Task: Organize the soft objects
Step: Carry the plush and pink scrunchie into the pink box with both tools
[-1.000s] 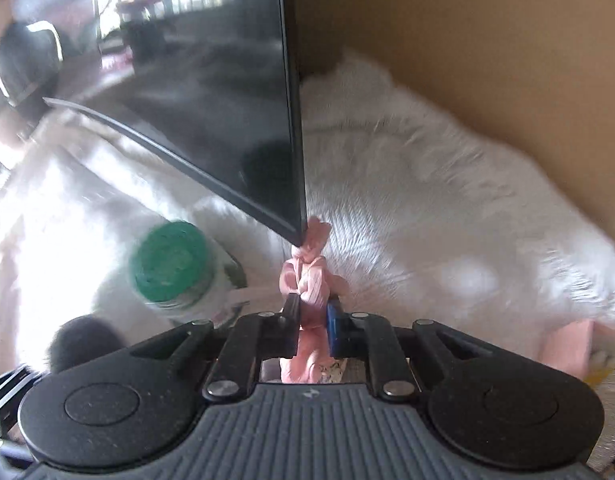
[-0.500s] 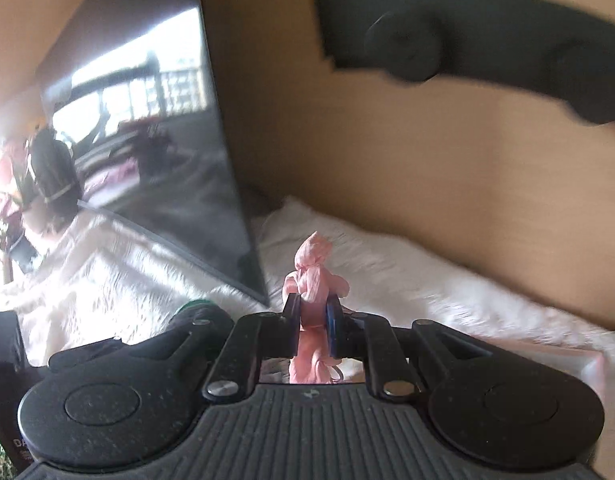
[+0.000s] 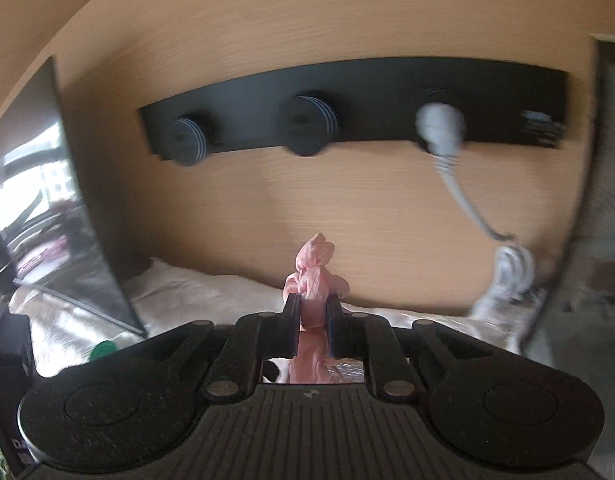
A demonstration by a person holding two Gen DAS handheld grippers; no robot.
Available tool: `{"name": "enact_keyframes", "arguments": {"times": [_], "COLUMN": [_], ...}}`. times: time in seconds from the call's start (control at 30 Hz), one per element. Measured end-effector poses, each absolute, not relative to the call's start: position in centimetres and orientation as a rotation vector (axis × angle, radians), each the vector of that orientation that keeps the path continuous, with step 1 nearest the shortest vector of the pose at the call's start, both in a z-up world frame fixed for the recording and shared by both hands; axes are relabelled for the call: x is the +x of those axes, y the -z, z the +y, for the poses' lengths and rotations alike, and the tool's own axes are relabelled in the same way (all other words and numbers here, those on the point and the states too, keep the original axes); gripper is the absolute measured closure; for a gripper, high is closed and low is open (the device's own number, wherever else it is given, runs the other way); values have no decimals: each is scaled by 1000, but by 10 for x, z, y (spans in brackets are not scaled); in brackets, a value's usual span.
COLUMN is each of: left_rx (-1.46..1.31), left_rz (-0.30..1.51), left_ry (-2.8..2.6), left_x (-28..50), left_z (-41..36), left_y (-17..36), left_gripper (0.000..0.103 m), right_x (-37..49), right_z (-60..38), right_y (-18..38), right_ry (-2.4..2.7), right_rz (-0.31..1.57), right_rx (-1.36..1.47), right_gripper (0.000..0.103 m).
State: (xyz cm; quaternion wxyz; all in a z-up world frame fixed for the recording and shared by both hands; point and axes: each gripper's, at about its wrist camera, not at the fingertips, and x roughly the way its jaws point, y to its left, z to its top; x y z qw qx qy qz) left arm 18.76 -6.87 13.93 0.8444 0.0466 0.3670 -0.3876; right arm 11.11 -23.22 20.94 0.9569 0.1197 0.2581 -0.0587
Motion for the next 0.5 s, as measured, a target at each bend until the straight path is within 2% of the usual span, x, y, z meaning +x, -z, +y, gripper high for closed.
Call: {"name": "enact_keyframes", "arguments": {"times": [0.27,0.5], "left_rx": [251,451], "left_rz": [921,926], "left_ry": [876,867], "left_x": [197,209], "left_z": [-137,-169], "left_y": [-98,-61], "left_gripper": [26,22], "right_x": [107,140], "right_z": [-277,-302], "right_y": [-177,-135], "right_ry": [138,141], "right_rz": [539,603], "right_rx": [339,478], "right_gripper": [90,90]}}
